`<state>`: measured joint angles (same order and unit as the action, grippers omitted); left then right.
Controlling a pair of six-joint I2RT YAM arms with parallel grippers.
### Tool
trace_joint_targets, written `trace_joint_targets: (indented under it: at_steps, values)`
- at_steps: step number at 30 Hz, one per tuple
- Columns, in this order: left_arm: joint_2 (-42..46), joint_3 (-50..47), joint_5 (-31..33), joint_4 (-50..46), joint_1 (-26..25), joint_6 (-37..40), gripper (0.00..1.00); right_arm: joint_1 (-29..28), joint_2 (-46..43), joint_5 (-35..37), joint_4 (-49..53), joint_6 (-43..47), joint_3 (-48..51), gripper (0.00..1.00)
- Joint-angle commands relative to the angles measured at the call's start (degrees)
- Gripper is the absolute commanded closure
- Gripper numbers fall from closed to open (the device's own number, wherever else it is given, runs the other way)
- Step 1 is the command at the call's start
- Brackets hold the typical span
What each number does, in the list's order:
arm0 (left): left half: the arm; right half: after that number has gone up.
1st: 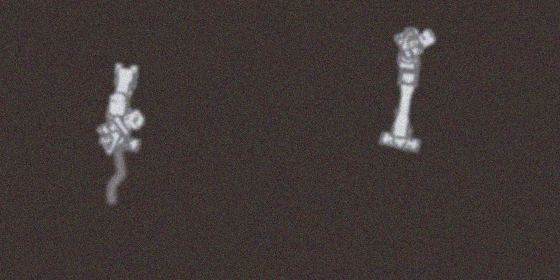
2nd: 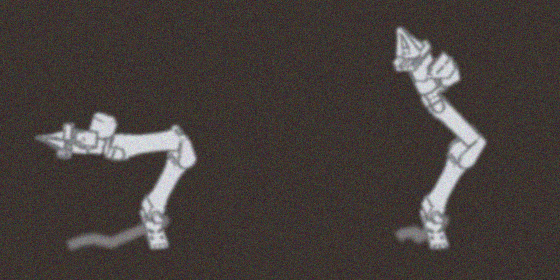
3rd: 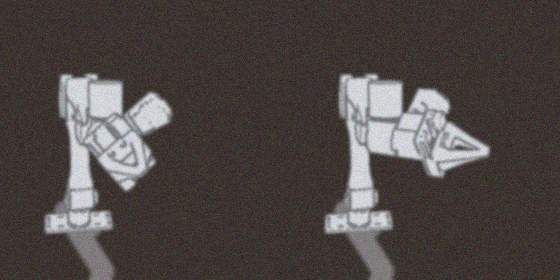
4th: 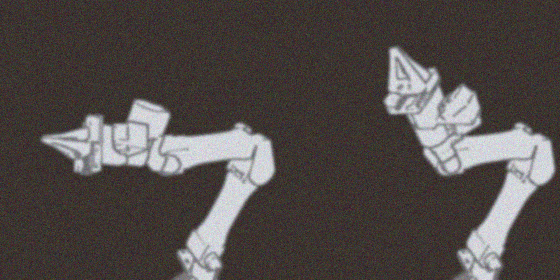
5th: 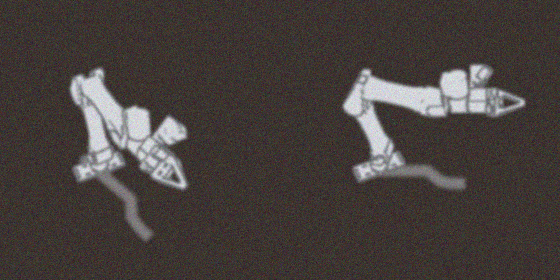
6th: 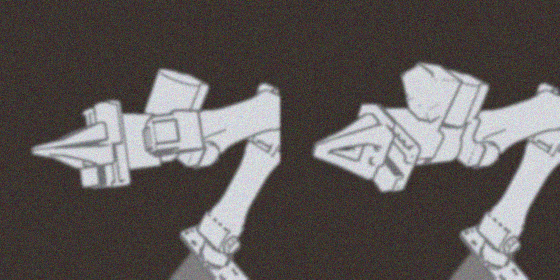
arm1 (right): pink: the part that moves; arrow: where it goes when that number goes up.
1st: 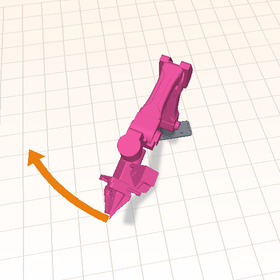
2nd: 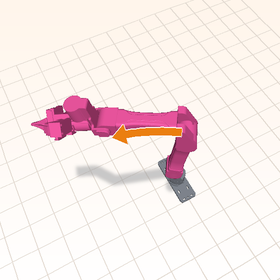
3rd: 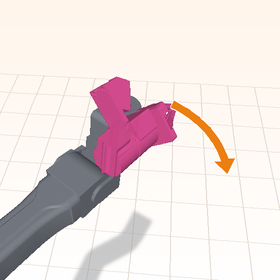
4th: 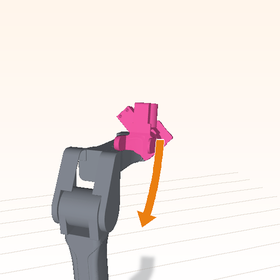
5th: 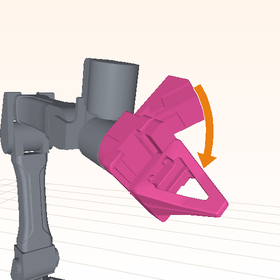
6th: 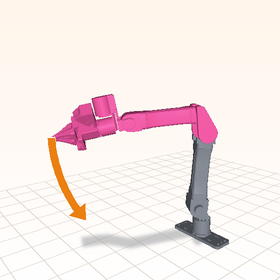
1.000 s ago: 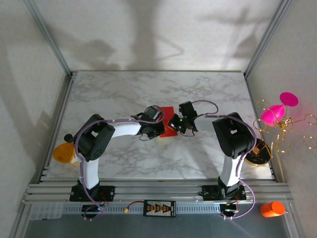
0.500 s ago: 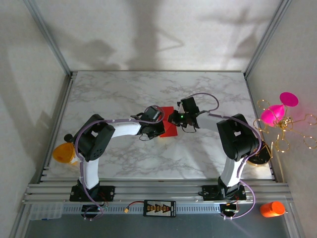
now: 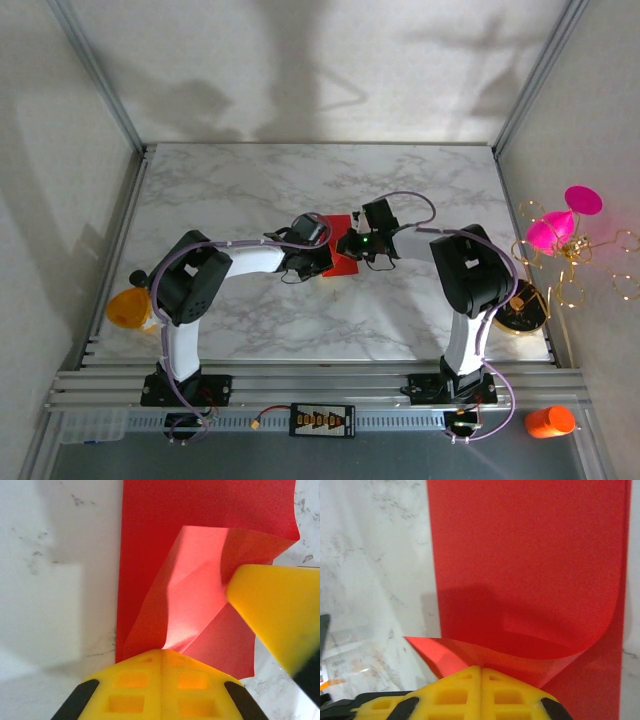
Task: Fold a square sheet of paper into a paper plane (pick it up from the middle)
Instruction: Fold the triangle a second time at the center of the table.
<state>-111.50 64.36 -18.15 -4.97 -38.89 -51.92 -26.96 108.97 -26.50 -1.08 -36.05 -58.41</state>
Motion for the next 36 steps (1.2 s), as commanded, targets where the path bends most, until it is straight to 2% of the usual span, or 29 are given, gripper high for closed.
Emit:
trace_joint_targets:
  at_steps: [1,9,22,30,36]
  values:
    - [0.0,-1.49,1.24,-4.59,0.58,1.45,0.95,0.36,1.58,3.54,4.0,2.26,-2.38,0.99]
    - [0.58,-1.08,-1.53,-4.87,0.66,3.24,0.93,1.17,5.49,7.38,7.98,2.24,-2.5,0.99]
    - [0.63,-2.22,-4.78,-13.25,0.66,11.54,0.91,1.21,7.83,9.63,10.98,0.73,-3.33,0.99]
    - [3.31,-0.86,-1.72,-18.04,0.66,15.52,0.91,1.19,7.71,9.36,10.88,0.28,-3.29,0.99]
    - [6.77,1.7,-2.11,-13.17,0.66,12.94,0.91,1.2,7.49,9.46,11.01,0.13,-3.07,0.99]
